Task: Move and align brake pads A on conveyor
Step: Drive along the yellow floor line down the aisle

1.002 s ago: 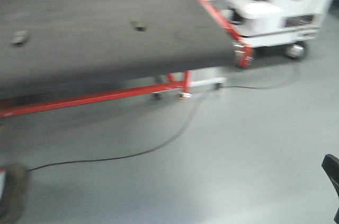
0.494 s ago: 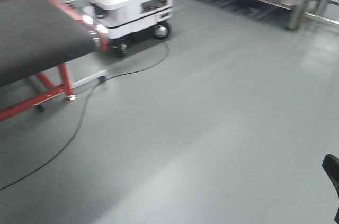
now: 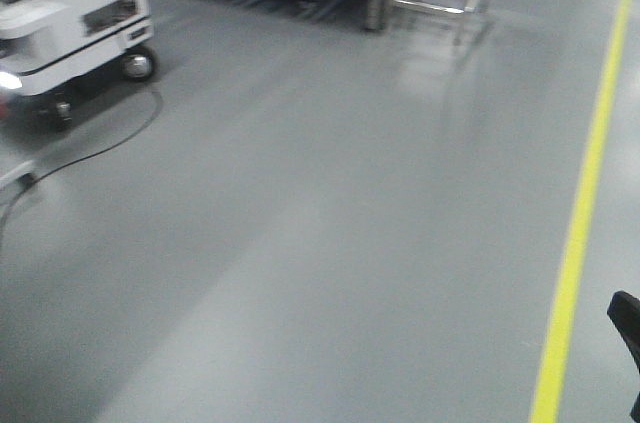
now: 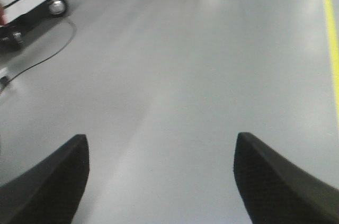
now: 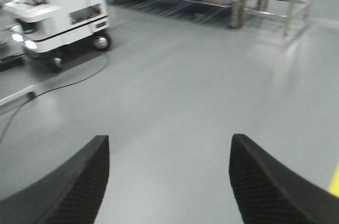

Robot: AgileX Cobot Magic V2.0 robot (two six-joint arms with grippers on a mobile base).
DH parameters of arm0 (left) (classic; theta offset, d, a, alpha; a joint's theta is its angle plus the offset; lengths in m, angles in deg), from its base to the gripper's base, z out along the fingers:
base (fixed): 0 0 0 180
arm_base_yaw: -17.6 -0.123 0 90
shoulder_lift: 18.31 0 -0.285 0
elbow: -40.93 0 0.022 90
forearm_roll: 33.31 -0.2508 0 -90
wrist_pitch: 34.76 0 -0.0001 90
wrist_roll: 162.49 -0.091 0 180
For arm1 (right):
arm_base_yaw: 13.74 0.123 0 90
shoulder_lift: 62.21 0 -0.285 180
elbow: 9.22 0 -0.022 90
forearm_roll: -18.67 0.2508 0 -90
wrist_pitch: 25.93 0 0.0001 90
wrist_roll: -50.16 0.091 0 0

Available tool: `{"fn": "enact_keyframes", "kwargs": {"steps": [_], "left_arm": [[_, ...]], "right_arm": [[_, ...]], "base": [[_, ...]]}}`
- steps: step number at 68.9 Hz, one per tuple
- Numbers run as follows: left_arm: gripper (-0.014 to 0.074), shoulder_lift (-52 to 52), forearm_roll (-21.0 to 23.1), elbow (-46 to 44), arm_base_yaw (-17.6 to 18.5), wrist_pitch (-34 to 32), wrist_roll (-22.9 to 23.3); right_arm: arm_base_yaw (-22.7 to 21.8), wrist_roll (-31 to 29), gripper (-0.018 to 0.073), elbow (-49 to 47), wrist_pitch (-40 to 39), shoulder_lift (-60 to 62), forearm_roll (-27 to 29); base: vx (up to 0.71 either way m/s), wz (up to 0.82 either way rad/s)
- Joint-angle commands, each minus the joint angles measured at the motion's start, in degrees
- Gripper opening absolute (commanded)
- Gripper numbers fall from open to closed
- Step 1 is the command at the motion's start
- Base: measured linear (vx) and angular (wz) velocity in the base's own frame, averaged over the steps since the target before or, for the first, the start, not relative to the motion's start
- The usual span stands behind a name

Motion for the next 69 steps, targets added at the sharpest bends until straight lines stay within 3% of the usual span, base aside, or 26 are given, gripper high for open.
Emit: {"fn": "enact_keyframes", "kwargs": {"steps": [1, 43, 69], "left_arm": [[0.0552, 0.3, 0.4, -1.4, 0.2, -3.9, 0.2], [0.0552, 0.3, 0.4, -1.4, 0.2, -3.9, 0.2], [0.0552, 0.3, 0.4, -1.4, 0.2, -3.9, 0.2]], "right_arm": [[-0.1, -0.3, 0.047, -1.6, -3.8, -0.5, -0.3], [-0.1, -0.3, 0.047, -1.6, -3.9, -0.5, -0.3], [-0.1, -0.3, 0.047, -1.6, -3.9, -0.5, -0.3]], "base": [[-0.11, -0.72], [-0.07, -0.77], [0.03, -0.36]]}}
